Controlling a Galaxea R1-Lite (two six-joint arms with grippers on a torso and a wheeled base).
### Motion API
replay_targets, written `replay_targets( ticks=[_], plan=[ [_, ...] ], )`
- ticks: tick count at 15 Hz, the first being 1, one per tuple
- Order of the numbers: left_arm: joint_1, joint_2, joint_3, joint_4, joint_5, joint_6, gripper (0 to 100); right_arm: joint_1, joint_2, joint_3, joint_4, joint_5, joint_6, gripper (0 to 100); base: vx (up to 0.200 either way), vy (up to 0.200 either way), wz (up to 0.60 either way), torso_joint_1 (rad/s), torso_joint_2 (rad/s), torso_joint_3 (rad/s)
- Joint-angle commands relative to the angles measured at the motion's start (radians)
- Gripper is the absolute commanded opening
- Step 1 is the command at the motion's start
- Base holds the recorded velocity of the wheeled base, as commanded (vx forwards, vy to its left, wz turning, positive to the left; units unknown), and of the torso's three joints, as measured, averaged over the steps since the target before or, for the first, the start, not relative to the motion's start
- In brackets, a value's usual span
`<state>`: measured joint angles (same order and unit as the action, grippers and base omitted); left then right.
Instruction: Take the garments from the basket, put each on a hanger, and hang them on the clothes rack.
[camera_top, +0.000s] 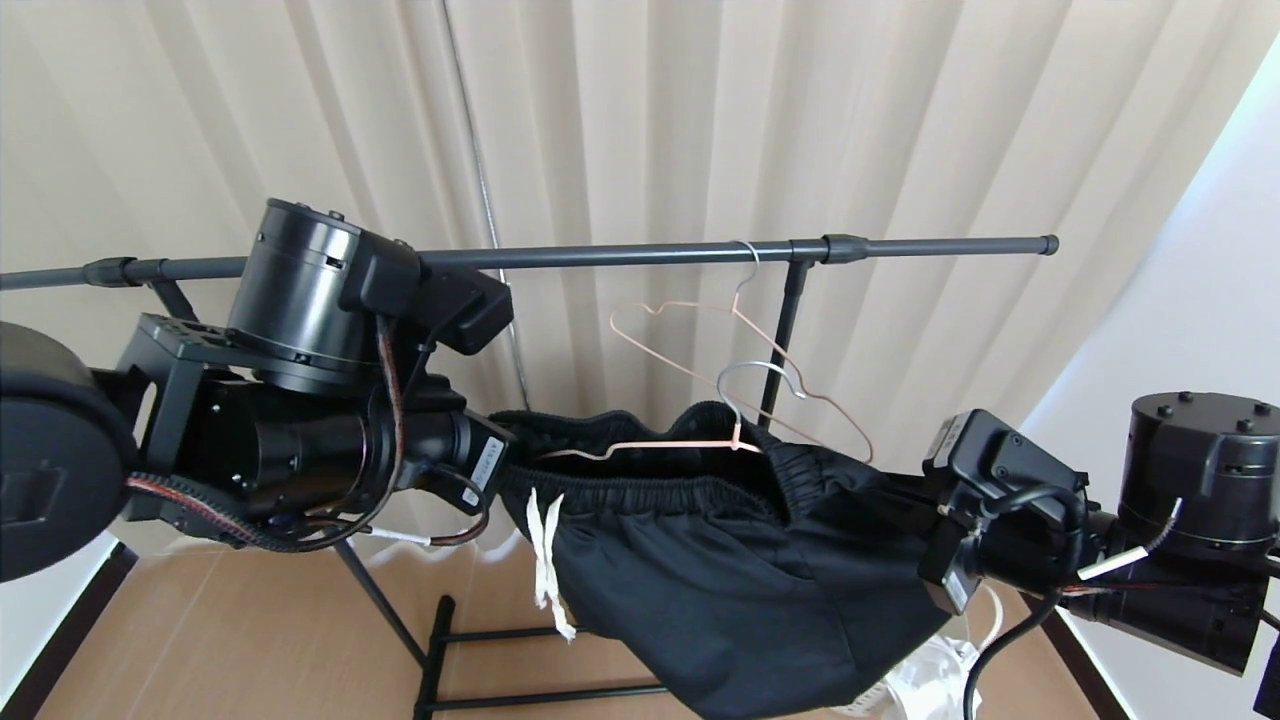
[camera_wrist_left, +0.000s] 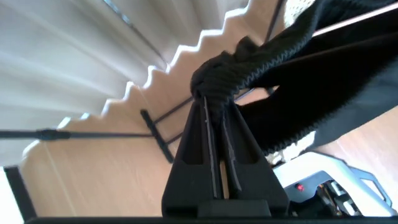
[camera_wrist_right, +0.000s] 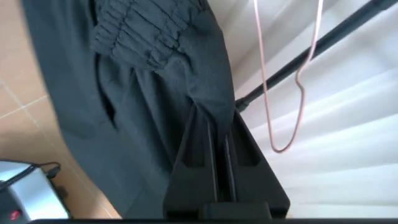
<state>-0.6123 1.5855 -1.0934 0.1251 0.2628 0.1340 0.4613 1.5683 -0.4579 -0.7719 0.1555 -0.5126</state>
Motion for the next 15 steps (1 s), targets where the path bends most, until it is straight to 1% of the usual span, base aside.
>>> replay_targets(
  ticks=[1,2,3,4,6,7,8,9,10,12,15],
  plan=[
    [-0.029,-0.035,-0.019,0.008,0.0,-0.001,0,0.007,0.041,-0.004,-0.027,-0.014,0.002,0,0.0,0.0,0.0,0.0,0.0,0.0],
    [-0.035,-0.035,-0.02,0.008,0.0,-0.001,0,0.007,0.056,-0.005,-0.05,-0.025,0.008,0,0.0,0.0,0.0,0.0,0.0,0.0],
    [-0.05,-0.036,-0.033,0.01,0.0,-0.001,0,0.031,0.084,-0.004,-0.099,-0.053,0.049,0,0.0,0.0,0.0,0.0,0.0,0.0],
    [-0.064,-0.036,-0.042,0.01,0.0,-0.001,0,0.057,0.116,-0.005,-0.148,-0.096,0.089,0,0.0,0.0,0.0,0.0,0.0,0.0],
    [-0.079,-0.035,-0.06,0.01,0.0,-0.002,0,0.068,0.151,-0.007,-0.202,-0.131,0.1,0,0.0,0.0,0.0,0.0,0.0,0.0],
    [-0.095,-0.035,-0.06,0.01,0.0,-0.007,0,0.076,0.176,-0.015,-0.239,-0.139,0.131,0,0.0,0.0,0.0,0.0,0.0,0.0],
    [-0.101,-0.035,-0.057,0.01,0.0,-0.008,0,0.08,0.179,-0.022,-0.242,-0.14,0.147,0,0.0,0.0,0.0,0.0,0.0,0.0],
    [-0.126,-0.036,-0.048,0.01,0.0,-0.027,0,0.089,0.184,-0.044,-0.242,-0.151,0.213,0,0.0,0.0,0.0,0.0,0.0,0.0],
    [-0.142,-0.042,-0.054,0.011,0.0,-0.036,0,0.089,0.188,-0.058,-0.242,-0.152,0.243,0,0.0,0.0,0.0,0.0,0.0,0.0],
    [-0.164,-0.044,-0.056,0.011,0.0,-0.039,0,0.105,0.203,-0.074,-0.245,-0.154,0.272,0,0.0,0.0,0.0,0.0,0.0,0.0],
    [-0.199,-0.038,-0.037,0.011,-0.002,-0.091,0,0.114,0.214,-0.1,-0.248,-0.18,0.319,0,0.0,0.0,0.0,0.0,0.0,0.0]
  ],
)
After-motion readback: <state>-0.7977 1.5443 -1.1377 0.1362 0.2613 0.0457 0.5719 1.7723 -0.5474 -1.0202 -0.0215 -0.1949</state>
